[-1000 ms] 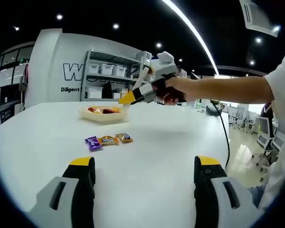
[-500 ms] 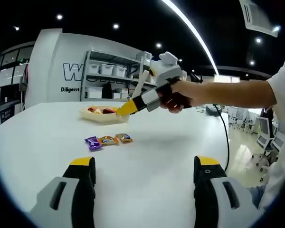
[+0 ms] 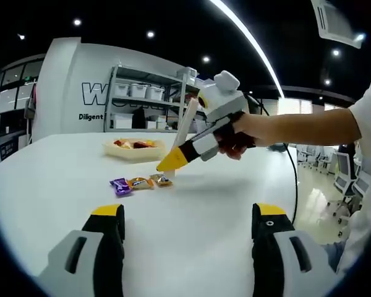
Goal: Place the target food into the container with the food tongs after gripping and lifting it, then release it inside without dropping or visibly crushing the food.
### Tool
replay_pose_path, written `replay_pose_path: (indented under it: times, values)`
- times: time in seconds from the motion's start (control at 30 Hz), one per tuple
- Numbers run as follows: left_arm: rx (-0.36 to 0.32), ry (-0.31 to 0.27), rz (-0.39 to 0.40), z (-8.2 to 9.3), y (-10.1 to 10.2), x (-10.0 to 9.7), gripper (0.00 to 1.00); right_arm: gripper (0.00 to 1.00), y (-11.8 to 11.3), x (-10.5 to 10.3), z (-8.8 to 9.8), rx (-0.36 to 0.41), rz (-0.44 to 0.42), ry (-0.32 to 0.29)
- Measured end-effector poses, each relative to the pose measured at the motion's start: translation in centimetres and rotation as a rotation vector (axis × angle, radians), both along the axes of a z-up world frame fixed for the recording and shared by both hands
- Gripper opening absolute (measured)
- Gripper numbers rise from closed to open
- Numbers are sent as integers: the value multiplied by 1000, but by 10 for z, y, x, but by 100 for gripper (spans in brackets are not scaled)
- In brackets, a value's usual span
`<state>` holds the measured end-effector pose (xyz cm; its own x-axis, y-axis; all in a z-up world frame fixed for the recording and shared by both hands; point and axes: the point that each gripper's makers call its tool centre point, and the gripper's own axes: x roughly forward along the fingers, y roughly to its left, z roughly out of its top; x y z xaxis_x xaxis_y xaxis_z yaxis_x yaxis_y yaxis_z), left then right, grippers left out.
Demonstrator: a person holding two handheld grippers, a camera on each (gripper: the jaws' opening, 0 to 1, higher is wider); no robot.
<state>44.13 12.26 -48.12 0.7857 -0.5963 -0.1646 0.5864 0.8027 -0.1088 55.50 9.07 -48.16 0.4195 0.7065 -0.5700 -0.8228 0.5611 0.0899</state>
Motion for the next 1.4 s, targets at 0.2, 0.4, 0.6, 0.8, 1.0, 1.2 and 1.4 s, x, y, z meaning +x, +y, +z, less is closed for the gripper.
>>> replay_pose_path:
  times: [0.2,0.4,0.6,0.8,1.0,1.2,1.4]
  values:
    - [10,5,-8,-2,-1,-1,83,21,-9,3,-8,-69,-1,-36]
    - [2,7,-10,-1,-1,-1,83,21,-24,18,-8,-68,-51,-37]
    - [7,8,-10,-1,-1,-1,82,22,-18,11,6,5,-33,-22]
    - [18,10,-14,-2,-3,-2,82,22,-3,0,18,34,67,-65]
    - [13,12,-10,-2,-2,-1,82,23,2,-2,9,15,125,-49]
    - [7,3,-4,-1,-1,-1,82,24,6,-1,-3,13,147,-41]
    - [14,7,-7,-2,-1,-1,82,20,6,1,-11,-7,136,-38]
